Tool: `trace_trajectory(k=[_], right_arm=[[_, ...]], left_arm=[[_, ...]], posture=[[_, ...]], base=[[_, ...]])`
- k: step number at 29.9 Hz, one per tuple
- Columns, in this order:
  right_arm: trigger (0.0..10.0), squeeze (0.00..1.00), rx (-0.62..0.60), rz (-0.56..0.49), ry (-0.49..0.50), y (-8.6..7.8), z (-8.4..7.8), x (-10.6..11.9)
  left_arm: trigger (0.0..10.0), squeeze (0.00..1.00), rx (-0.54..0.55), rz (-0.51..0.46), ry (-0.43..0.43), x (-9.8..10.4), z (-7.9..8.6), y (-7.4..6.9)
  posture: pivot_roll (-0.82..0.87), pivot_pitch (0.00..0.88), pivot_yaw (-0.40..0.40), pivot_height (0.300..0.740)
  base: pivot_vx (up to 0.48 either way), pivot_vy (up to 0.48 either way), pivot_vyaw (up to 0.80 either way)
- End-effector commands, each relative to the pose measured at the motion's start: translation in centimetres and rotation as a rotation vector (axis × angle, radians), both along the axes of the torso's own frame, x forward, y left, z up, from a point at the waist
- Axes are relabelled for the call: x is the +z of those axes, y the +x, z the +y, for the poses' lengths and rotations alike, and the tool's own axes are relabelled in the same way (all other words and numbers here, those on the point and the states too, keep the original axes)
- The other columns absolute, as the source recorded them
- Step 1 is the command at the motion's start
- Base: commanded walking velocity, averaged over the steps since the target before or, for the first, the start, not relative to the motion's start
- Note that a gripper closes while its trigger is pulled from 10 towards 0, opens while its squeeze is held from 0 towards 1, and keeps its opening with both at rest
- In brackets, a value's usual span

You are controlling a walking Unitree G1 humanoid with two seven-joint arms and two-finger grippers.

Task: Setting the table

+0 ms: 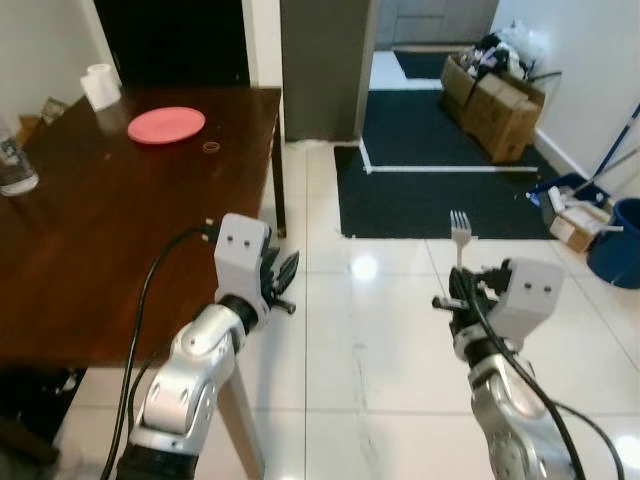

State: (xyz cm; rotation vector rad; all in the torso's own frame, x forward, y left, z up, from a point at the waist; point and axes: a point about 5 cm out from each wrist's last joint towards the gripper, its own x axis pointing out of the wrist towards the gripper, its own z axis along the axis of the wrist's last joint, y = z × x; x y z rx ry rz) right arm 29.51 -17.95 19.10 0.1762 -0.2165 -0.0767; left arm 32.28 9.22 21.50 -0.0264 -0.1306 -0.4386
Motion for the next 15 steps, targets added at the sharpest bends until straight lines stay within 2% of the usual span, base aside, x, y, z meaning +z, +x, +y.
trace_trajectory(k=[1,12,15], right_arm=[[10.0,0.00,0.001,0.000,0.002,-0.09,0.13,-0.01],[10.0,0.00,0.001,0.001,0.003,-0.10,0.15,-0.03],[10.0,0.00,0.003,0.004,0.007,-0.09,0.16,-0.07]], left_arm=[[10.0,0.00,0.017,0.011,0.011,-0.43,0.55,-0.01],[10.0,0.00,0.016,0.011,0.009,-0.42,0.55,0.00],[10.0,0.00,0.017,0.011,0.009,-0.42,0.56,-0.01]], posture=[[0.03,0.099,0.112,0.740],[0.03,0.099,0.112,0.740],[0.03,0.099,0.112,0.740]], base=[[0.480,0.000,0.00],[0.480,0.000,0.00],[0.480,0.000,-0.55]])
